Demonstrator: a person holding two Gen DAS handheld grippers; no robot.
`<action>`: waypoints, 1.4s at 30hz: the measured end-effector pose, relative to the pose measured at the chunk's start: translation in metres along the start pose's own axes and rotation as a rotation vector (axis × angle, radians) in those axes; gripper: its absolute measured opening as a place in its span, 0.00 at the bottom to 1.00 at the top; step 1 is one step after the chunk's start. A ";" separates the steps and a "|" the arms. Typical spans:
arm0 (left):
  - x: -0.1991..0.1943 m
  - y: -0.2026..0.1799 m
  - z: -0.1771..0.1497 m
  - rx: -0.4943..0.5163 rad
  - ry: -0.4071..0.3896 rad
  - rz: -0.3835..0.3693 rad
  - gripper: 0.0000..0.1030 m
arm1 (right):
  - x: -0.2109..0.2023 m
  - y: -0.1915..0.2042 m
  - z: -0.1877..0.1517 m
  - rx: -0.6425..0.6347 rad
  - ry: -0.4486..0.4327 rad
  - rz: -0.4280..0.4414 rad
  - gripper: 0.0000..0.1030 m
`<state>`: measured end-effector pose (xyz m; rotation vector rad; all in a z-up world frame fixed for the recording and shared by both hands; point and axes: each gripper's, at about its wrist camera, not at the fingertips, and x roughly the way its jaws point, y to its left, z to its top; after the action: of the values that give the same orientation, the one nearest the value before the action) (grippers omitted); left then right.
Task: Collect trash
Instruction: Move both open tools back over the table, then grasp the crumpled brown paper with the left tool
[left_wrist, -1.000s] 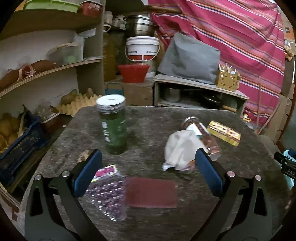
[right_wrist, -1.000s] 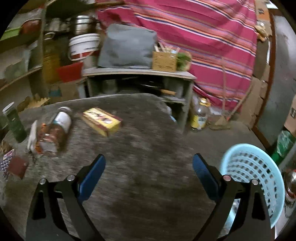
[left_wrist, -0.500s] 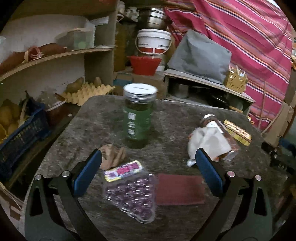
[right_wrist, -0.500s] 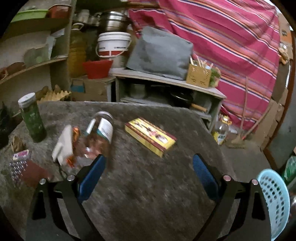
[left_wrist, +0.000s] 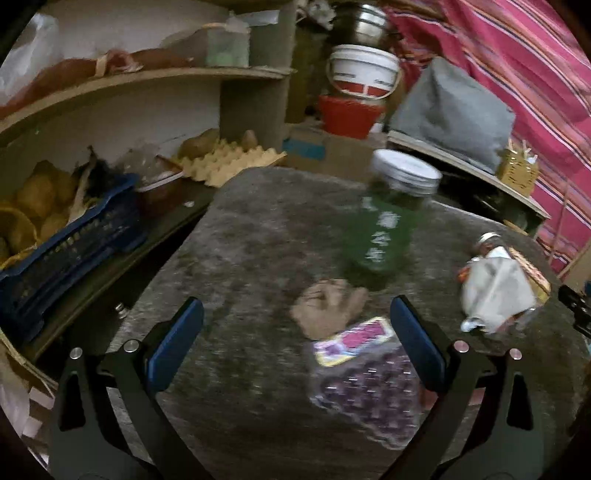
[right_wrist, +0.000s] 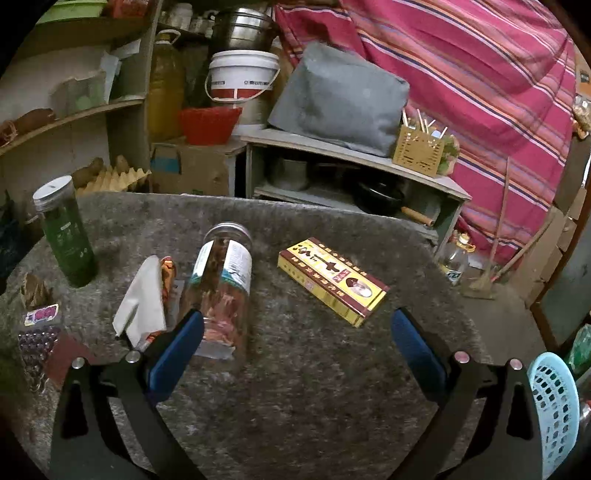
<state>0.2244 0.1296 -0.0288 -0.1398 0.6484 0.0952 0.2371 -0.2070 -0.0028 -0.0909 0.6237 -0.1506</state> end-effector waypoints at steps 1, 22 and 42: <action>0.003 0.005 0.000 -0.006 0.007 0.002 0.95 | 0.001 0.000 0.000 0.000 0.002 -0.002 0.96; 0.065 -0.007 0.004 0.035 0.145 -0.151 0.47 | 0.013 0.024 0.006 -0.054 -0.025 0.013 0.96; 0.035 -0.002 0.011 0.084 0.027 -0.059 0.30 | 0.034 0.098 0.001 -0.112 0.024 0.054 0.96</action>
<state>0.2592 0.1309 -0.0415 -0.0792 0.6735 0.0090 0.2755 -0.1164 -0.0345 -0.1801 0.6579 -0.0649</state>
